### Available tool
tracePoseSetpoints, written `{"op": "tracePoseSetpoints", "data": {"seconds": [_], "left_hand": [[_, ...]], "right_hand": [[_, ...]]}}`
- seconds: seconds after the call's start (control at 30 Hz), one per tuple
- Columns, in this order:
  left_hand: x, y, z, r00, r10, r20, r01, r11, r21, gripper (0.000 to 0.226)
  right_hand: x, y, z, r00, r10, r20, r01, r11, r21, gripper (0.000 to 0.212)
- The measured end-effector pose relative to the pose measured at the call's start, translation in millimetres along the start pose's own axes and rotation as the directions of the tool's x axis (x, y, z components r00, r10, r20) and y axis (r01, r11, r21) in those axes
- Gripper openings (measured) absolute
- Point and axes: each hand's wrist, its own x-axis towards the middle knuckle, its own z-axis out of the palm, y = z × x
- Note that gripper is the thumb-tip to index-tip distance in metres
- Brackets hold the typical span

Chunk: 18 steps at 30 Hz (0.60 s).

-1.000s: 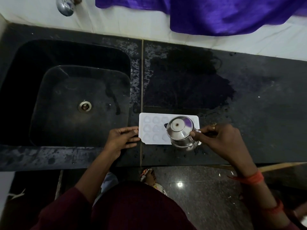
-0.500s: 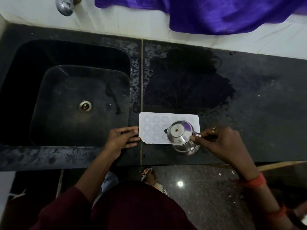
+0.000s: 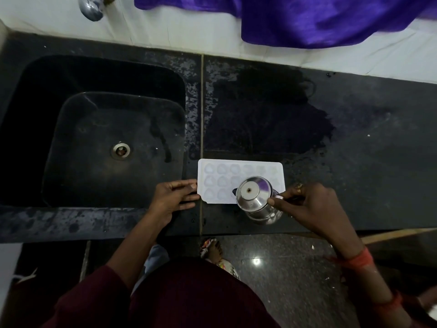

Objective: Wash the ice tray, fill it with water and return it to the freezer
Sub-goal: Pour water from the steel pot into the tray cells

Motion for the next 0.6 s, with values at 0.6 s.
{"op": "tracePoseSetpoints", "data": {"seconds": [0.6], "left_hand": [[-2.2, -1.5, 0.1, 1.000, 0.014, -0.004, -0.014, 1.000, 0.003, 0.022]], "right_hand": [[-1.4, -0.8, 2.8, 1.000, -0.015, 0.001, 0.015, 1.000, -0.011, 0.026]]}}
